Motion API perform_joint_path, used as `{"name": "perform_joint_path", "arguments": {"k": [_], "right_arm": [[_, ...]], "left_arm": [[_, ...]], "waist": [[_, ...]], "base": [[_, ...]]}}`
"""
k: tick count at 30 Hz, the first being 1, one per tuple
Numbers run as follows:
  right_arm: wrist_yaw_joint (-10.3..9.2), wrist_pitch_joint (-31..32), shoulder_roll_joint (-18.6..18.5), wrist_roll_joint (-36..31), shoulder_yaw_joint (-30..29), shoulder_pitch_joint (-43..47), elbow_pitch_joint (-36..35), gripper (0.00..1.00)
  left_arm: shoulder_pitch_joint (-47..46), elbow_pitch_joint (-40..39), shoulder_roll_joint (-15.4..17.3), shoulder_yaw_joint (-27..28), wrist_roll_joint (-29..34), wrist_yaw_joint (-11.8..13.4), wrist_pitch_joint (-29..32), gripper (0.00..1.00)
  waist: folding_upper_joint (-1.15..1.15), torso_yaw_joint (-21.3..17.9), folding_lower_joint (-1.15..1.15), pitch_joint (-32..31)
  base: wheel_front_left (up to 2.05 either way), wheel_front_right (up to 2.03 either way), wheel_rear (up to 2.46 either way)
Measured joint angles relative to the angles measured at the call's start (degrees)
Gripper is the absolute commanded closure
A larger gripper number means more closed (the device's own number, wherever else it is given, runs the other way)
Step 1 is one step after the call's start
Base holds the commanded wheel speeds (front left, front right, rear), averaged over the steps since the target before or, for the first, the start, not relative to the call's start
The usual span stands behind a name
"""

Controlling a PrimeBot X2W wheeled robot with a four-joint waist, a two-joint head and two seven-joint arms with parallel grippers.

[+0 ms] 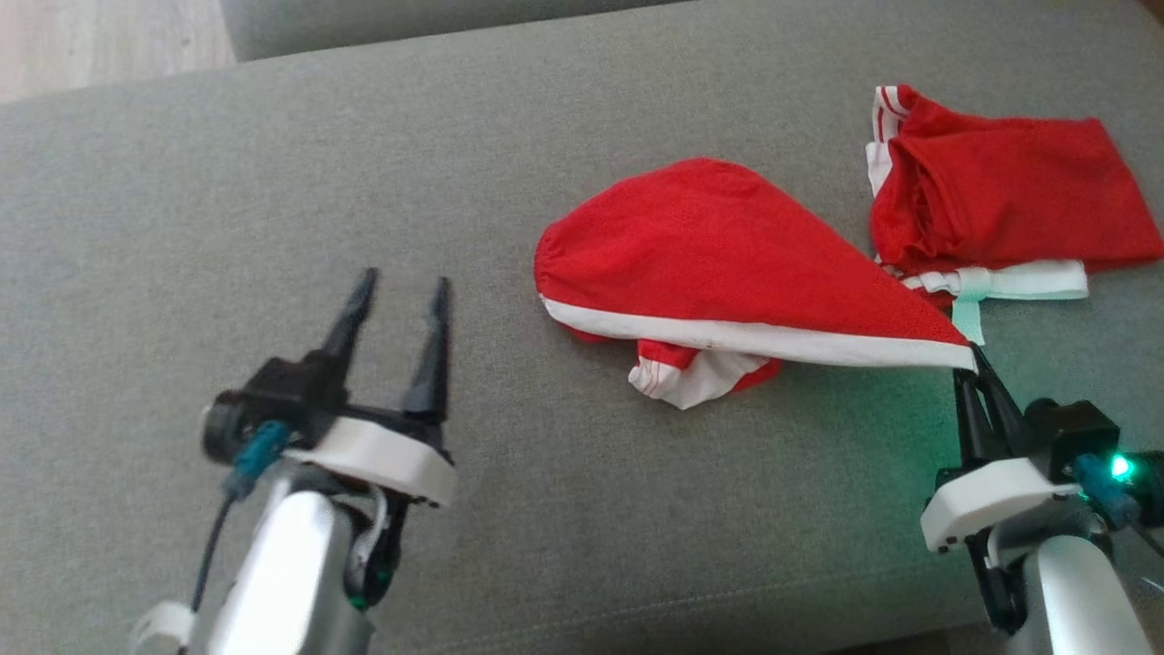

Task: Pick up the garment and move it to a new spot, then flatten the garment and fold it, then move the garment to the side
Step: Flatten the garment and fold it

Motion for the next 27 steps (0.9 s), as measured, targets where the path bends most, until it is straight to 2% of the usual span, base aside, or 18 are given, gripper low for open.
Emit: {"name": "perform_joint_path", "arguments": {"k": [4, 7, 13, 18, 27], "right_arm": [[0.0, 0.2, -0.3, 0.0, 0.4, -0.4, 0.0, 1.0], [0.0, 0.4, -0.7, 0.0, 0.9, -1.4, 0.0, 1.0], [0.0, 0.8, -0.8, 0.8, 1.9, -3.5, -0.1, 1.0], [0.0, 1.3, -0.8, 1.8, 2.1, -4.7, -0.1, 1.0], [0.0, 1.3, -0.8, 3.2, 2.5, -6.0, -0.2, 1.0]], "left_arm": [[-2.6, 6.3, 0.0, -5.2, -0.1, -3.4, 0.0, 0.0], [-4.8, 10.8, 0.5, -9.0, 0.4, -4.2, 0.5, 0.0], [-12.4, 17.9, 3.3, -15.6, 8.4, -4.5, 0.5, 0.0], [-17.0, 23.9, 4.1, -19.8, 14.8, -2.4, 0.4, 0.0], [-23.4, 30.6, 3.8, -22.0, 18.2, 1.5, 0.4, 0.0]], "waist": [[0.0, -0.6, 0.0, 1.2], [0.0, -1.0, 0.0, 2.1], [0.0, -1.9, 0.0, 4.2], [0.0, -2.4, 0.0, 5.5], [0.0, -3.5, 0.0, 7.0]], "base": [[0.0, 0.0, 0.0], [0.0, 0.0, 0.0], [0.0, 0.0, 0.0], [0.0, 0.0, 0.0], [0.0, 0.0, 0.0]]}}
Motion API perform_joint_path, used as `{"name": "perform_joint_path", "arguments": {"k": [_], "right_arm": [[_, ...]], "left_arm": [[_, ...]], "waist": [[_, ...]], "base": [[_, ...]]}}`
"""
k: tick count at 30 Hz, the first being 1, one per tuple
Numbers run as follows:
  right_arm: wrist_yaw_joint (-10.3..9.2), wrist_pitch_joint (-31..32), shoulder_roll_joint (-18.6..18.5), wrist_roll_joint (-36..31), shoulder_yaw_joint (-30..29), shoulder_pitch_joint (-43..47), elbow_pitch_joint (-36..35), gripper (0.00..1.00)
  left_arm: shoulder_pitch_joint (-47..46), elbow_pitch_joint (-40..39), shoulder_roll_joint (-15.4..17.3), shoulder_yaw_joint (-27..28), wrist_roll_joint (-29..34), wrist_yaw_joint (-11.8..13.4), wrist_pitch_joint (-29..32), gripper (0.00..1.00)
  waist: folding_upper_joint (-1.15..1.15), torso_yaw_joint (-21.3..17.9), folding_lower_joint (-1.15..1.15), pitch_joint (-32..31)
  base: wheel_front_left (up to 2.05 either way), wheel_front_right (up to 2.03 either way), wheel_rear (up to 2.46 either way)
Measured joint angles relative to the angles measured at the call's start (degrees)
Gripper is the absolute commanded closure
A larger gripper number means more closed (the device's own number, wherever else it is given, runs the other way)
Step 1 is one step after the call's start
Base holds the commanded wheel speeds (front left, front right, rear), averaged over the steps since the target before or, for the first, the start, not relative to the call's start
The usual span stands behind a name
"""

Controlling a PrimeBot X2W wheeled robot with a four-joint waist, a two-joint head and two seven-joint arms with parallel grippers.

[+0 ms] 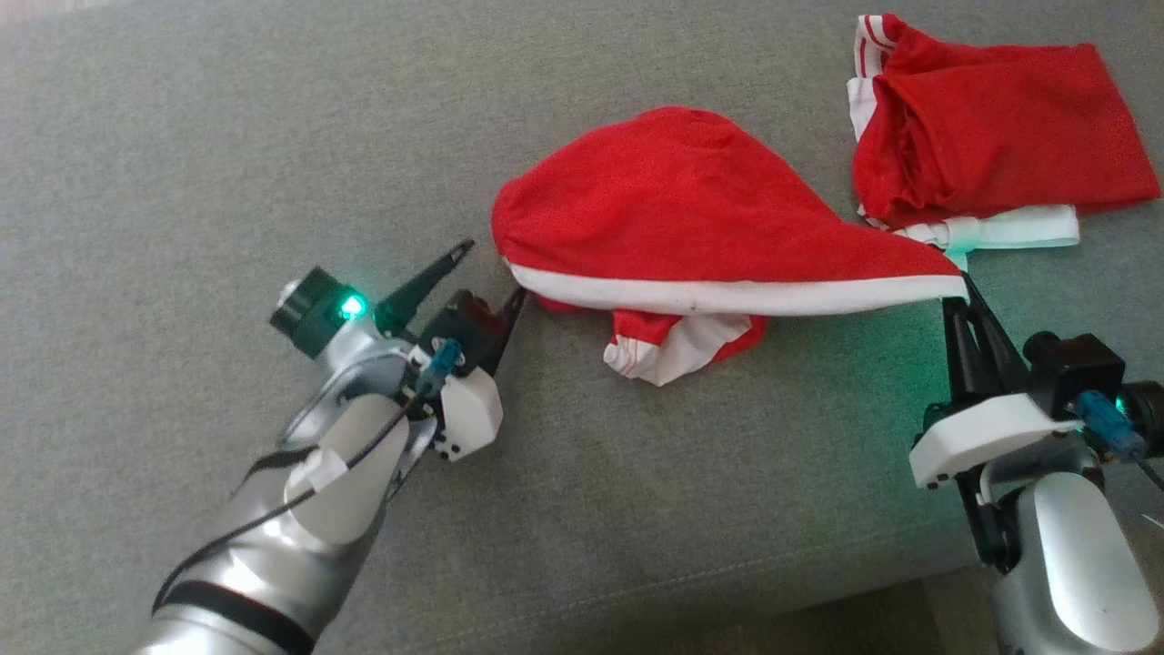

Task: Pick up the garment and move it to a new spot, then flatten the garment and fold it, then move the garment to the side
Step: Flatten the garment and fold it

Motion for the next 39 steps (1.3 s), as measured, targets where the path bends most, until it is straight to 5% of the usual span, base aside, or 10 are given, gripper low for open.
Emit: {"name": "perform_joint_path", "arguments": {"k": [23, 33, 34, 36, 39], "right_arm": [[0.0, 0.0, 0.1, 0.4, 0.1, -0.9, 0.3, 1.0], [0.0, 0.0, 0.1, 0.4, 0.1, -0.9, 0.6, 1.0], [0.0, 0.0, 0.1, 0.4, 0.1, -0.9, 0.6, 1.0], [0.0, 0.0, 0.1, 0.5, 0.2, -1.0, 0.6, 1.0], [0.0, 0.0, 0.1, 0.5, 0.4, -1.3, 0.5, 1.0]], "left_arm": [[-1.5, -6.0, 0.4, -5.6, -2.6, -1.5, -0.4, 0.0], [-2.2, -1.3, 0.5, -5.6, -3.6, 0.8, -0.4, 0.0], [-2.6, -0.9, 0.5, -5.7, -3.9, 1.0, -0.4, 0.07], [-3.3, -0.3, 0.3, -5.7, -4.4, 1.0, -0.4, 1.0], [-3.9, 0.0, 0.2, -6.0, -4.8, 1.0, -0.4, 1.0]], "waist": [[0.0, -0.7, 0.0, 1.4], [0.0, -0.4, 0.0, 1.3], [0.0, -0.4, 0.0, 1.3], [0.0, -0.3, 0.0, 1.3], [0.0, -0.1, 0.0, 1.3]], "base": [[0.0, 0.0, 0.0], [0.0, 0.0, 0.0], [0.0, 0.0, 0.0], [0.0, 0.0, 0.0], [0.0, 0.0, 0.0]]}}
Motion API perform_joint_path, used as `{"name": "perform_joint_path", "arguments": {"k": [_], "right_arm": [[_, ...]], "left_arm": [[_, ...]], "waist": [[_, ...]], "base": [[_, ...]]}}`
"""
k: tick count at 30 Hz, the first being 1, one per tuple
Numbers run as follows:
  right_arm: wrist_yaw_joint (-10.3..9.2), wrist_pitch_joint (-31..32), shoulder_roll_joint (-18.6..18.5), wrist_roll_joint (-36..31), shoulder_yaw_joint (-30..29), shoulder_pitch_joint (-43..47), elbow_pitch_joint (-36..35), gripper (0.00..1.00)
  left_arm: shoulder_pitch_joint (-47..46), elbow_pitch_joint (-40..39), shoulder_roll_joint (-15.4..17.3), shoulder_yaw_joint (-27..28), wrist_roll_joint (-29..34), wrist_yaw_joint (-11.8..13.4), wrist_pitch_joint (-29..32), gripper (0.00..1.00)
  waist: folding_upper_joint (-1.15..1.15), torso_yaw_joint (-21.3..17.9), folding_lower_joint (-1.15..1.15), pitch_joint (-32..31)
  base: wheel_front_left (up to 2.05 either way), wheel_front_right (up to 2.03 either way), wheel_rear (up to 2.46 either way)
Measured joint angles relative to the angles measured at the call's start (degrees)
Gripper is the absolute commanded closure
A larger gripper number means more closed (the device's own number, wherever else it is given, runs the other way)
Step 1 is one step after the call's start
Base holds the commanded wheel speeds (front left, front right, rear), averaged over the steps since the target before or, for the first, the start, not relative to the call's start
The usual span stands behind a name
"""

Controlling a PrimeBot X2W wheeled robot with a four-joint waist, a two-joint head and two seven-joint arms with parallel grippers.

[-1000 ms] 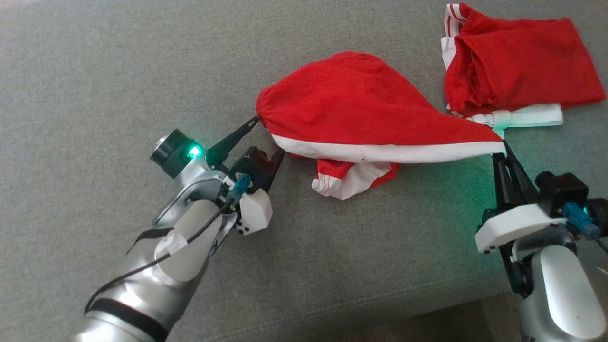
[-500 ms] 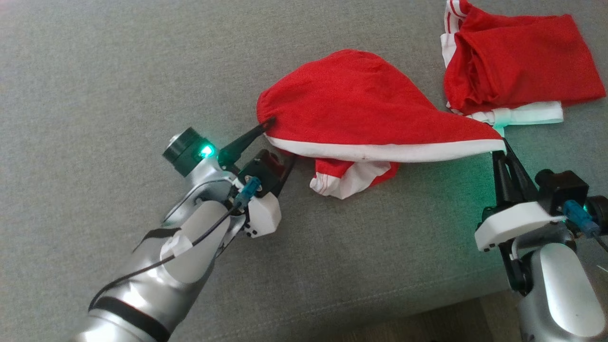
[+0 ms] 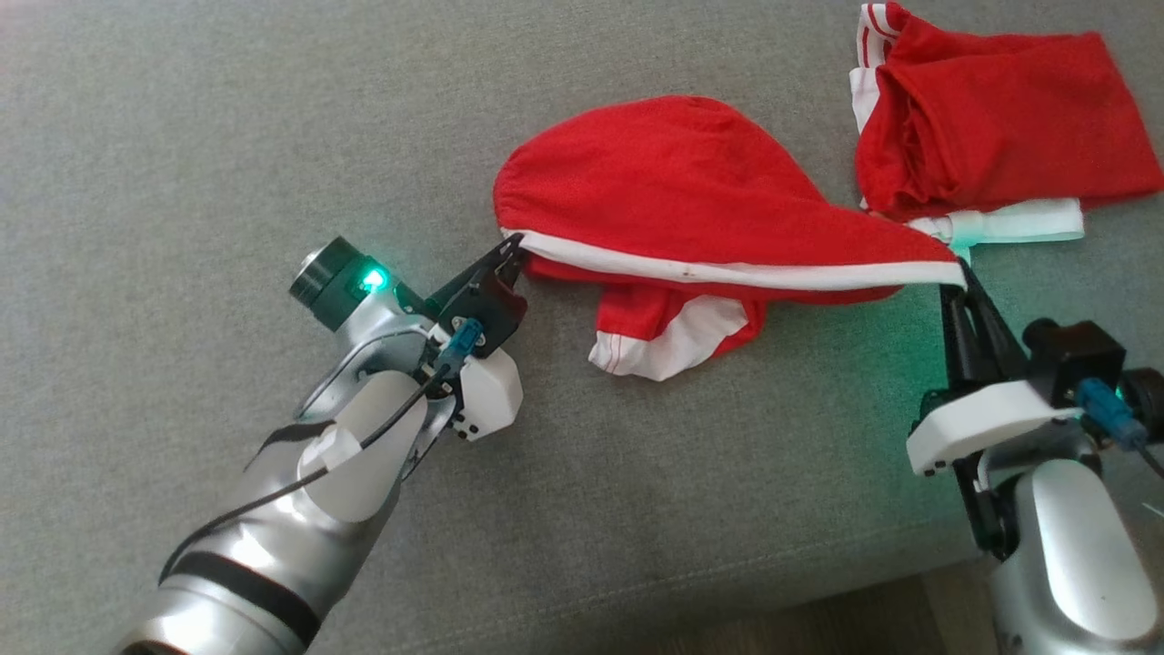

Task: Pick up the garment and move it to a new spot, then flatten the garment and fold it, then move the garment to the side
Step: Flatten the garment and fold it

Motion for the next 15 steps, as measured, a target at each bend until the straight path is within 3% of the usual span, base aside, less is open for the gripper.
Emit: {"name": "perform_joint_path", "arguments": {"k": [8, 15], "right_arm": [[0.0, -0.1, -1.0, 0.0, 0.2, -1.0, -1.8, 1.0], [0.0, 0.0, -5.6, -0.3, 1.7, -5.1, -3.9, 1.0]], "left_arm": [[-0.1, -2.7, 0.4, 0.1, -1.4, 1.1, 0.0, 1.0], [-0.7, -8.5, 3.4, 0.9, -2.3, 2.1, 0.0, 1.0]], "waist": [[0.0, 1.0, 0.0, -1.7], [0.0, 2.7, 0.0, -4.4]], "base": [[0.0, 0.0, 0.0], [0.0, 0.0, 0.0]]}}
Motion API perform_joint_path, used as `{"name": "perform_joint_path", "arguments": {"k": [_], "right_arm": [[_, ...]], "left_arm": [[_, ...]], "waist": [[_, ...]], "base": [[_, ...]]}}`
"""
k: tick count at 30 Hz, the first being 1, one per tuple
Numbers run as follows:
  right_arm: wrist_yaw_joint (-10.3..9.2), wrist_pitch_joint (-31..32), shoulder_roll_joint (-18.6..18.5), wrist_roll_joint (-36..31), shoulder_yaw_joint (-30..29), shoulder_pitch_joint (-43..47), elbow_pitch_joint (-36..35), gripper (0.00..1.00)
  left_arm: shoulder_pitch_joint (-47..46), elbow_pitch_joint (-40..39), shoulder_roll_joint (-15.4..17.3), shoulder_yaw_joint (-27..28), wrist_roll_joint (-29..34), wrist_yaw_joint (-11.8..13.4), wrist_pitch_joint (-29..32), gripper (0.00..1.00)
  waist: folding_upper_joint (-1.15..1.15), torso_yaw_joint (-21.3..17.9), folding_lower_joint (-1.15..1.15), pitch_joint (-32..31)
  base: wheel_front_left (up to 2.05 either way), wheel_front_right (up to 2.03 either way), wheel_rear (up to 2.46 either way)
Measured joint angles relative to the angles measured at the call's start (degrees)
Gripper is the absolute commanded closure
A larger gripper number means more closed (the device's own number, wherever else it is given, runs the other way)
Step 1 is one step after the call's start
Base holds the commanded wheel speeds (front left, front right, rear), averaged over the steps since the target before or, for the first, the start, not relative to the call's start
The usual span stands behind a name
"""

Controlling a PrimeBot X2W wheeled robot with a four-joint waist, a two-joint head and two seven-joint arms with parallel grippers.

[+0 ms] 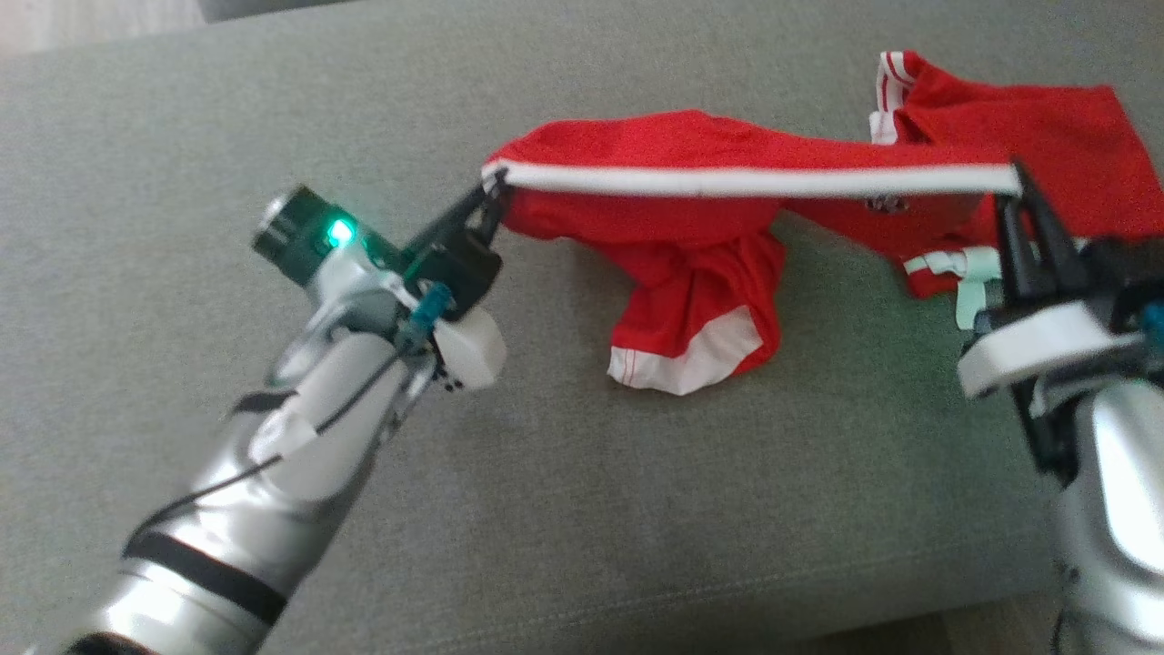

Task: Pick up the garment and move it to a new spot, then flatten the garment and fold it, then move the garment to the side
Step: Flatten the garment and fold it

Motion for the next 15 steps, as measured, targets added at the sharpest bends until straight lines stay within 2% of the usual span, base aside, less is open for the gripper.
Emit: {"name": "perform_joint_path", "arguments": {"k": [4, 5, 9, 15], "right_arm": [[0.0, 1.5, -3.8, -0.2, 3.0, -4.6, -0.7, 1.0], [0.0, 2.1, -5.7, -0.2, 5.2, -7.0, -0.7, 1.0], [0.0, 2.6, -8.9, 0.7, 10.2, -13.0, 0.5, 1.0], [0.01, 2.3, -10.5, 1.5, 14.5, -22.8, 4.5, 1.0]], "left_arm": [[-1.7, -3.0, 2.1, 1.4, -0.4, 0.1, 0.0, 1.0], [-2.7, -3.8, 3.3, 1.7, -0.6, -0.2, 0.0, 1.0], [-4.7, -5.0, 5.7, 2.5, -1.4, -1.2, 0.0, 1.0], [-9.1, -8.5, 9.0, 5.7, -2.6, -2.0, 0.3, 1.0]], "waist": [[0.0, 1.1, 0.0, -1.9], [0.0, 1.7, 0.0, -3.0], [0.0, 2.6, 0.0, -5.5], [0.0, 3.4, 0.0, -9.8]], "base": [[0.0, 0.0, 0.0], [0.0, 0.0, 0.0], [0.0, 0.0, 0.0], [0.0, 0.0, 0.0]]}}
